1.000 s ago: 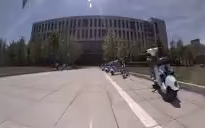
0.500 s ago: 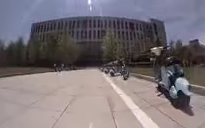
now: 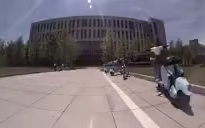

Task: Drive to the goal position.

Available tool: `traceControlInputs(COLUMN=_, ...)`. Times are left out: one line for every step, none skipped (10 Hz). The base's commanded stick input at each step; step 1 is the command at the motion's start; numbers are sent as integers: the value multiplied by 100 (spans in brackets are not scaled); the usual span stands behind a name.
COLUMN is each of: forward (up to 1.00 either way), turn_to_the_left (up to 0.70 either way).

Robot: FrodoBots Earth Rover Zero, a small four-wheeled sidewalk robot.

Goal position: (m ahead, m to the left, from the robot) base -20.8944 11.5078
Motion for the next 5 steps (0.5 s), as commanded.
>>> traceControlInputs(forward=70, turn_to_the_left=35)
traceControlInputs(forward=70, turn_to_the_left=35)
traceControlInputs(forward=70, turn_to_the_left=35)
traceControlInputs(forward=70, turn_to_the_left=35)
traceControlInputs(forward=70, turn_to_the_left=35)
